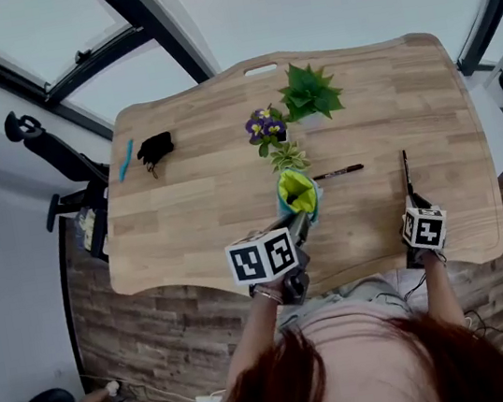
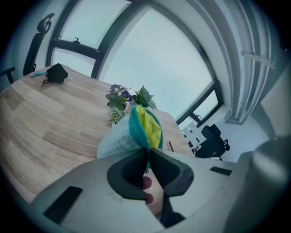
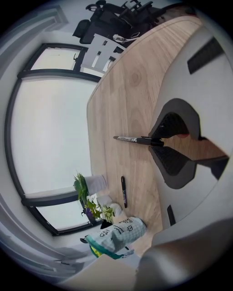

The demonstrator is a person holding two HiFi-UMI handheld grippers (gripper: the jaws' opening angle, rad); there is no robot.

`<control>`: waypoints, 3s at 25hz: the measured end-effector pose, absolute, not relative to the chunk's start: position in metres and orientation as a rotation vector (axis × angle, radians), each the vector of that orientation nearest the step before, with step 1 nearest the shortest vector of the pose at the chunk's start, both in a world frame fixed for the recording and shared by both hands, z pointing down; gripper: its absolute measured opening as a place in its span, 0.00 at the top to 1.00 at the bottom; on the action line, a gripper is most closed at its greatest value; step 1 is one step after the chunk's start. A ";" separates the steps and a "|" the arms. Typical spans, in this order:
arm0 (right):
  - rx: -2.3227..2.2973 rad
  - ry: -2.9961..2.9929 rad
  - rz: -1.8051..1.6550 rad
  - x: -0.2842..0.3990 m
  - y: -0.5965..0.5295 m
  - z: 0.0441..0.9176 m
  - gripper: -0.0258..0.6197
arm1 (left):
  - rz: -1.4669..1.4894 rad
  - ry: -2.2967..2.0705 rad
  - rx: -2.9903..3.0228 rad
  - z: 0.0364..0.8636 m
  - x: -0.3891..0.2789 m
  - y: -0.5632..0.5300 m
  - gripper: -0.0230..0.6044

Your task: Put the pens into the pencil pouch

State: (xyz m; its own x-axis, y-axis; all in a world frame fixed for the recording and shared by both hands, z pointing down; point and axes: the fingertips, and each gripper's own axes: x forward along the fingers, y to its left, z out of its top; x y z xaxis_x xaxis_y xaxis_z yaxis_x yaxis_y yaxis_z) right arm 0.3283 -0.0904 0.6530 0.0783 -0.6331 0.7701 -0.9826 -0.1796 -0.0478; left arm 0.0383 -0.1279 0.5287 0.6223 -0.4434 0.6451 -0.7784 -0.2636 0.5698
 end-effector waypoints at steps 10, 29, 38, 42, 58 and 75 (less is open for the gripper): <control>1.908 -1.655 0.901 0.301 -0.091 0.620 0.88 | 0.499 -0.884 1.958 0.525 0.028 -0.133 0.93; 1.745 -1.869 0.782 0.237 -0.112 0.552 0.88 | 0.498 -0.749 1.992 0.518 0.014 -0.147 0.93; 1.575 -1.997 0.739 0.205 -0.126 0.521 0.88 | 0.520 -0.733 2.017 0.516 0.009 -0.158 0.93; 1.502 -2.039 0.697 0.193 -0.131 0.506 0.88 | 0.538 -0.722 2.033 0.516 0.008 -0.162 0.93; 1.151 -2.146 0.509 0.148 -0.133 0.468 0.88 | 0.604 -0.696 2.062 0.518 0.005 -0.162 0.93; 0.704 -2.050 0.268 0.111 -0.128 0.457 0.88 | 0.678 -0.669 2.108 0.520 0.009 -0.155 0.93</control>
